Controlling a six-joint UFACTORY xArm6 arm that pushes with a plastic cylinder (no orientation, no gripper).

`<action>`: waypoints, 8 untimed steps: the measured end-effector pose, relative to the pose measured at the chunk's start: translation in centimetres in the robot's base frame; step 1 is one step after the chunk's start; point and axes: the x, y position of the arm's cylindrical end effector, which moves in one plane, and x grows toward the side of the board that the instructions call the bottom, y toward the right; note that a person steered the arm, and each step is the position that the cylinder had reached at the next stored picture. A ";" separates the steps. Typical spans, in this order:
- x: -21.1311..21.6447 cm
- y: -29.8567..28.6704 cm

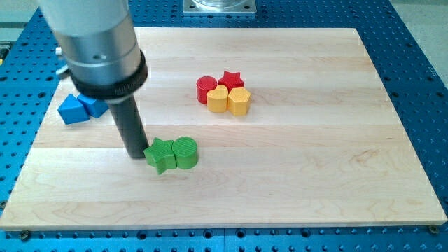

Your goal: Move the green blocks towards the bottom left side

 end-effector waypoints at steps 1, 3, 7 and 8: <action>-1.7 5.4; 2.1 18.8; 3.6 7.4; 2.3 8.5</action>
